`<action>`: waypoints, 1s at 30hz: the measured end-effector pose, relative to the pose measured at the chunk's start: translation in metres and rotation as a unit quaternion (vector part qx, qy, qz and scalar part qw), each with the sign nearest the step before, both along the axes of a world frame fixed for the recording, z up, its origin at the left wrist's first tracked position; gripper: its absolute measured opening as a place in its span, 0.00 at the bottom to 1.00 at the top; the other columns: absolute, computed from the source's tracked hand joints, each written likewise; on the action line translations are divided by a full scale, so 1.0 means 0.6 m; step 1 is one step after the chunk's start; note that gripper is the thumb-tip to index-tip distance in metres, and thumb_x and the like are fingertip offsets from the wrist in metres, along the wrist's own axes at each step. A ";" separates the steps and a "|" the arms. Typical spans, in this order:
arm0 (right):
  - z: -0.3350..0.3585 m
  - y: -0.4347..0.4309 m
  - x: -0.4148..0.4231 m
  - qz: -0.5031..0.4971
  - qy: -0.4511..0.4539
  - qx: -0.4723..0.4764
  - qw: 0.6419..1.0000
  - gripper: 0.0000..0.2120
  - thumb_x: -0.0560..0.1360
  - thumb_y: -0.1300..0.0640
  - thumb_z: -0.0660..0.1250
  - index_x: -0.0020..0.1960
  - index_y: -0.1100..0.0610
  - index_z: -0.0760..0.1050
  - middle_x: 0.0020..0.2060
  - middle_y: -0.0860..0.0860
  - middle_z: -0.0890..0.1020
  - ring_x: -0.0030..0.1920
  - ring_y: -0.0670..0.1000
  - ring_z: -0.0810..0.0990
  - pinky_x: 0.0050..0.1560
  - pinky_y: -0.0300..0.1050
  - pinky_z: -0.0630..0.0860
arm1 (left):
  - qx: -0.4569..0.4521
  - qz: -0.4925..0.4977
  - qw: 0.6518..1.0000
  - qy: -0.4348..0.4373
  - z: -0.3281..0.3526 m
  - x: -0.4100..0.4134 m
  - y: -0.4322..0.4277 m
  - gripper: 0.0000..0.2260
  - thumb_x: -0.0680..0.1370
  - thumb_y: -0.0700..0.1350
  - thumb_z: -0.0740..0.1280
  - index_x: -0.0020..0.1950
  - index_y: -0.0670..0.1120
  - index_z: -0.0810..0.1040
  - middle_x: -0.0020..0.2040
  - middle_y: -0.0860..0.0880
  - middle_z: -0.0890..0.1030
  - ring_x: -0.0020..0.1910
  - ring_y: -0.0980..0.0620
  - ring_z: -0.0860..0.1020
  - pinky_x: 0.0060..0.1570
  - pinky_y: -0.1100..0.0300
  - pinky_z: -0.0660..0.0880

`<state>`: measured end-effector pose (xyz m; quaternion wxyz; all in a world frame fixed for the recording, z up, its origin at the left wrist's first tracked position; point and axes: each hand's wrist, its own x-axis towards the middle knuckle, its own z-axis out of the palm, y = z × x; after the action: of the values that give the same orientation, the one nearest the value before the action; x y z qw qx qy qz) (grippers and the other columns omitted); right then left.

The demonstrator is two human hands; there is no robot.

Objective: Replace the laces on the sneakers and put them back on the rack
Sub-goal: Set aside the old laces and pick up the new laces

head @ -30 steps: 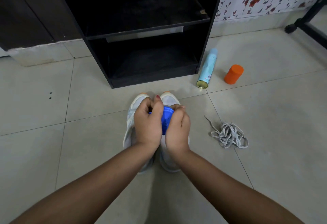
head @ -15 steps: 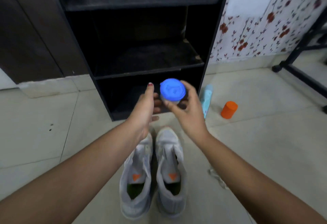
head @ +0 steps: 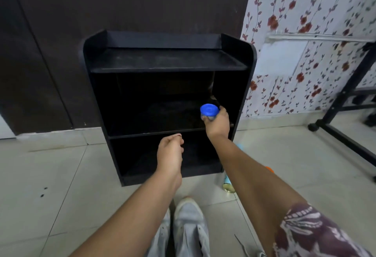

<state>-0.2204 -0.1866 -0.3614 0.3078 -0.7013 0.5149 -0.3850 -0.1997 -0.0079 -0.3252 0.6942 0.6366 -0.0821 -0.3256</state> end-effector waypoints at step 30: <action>-0.252 0.296 -0.417 -0.110 -0.057 0.288 0.950 0.08 0.75 0.61 0.65 0.51 0.58 0.81 0.43 0.51 0.83 0.44 0.51 0.81 0.43 0.43 0.74 | 0.197 -0.348 0.916 -0.021 -0.201 -0.141 0.194 0.07 0.80 0.40 0.59 0.50 0.46 0.77 0.40 0.51 0.78 0.36 0.53 0.74 0.33 0.66 0.68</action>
<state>-0.4707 -0.0091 -0.5127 0.4815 -0.4990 0.6594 -0.2904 -0.2845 0.1086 -0.4457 0.3956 0.6981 -0.2474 -0.5432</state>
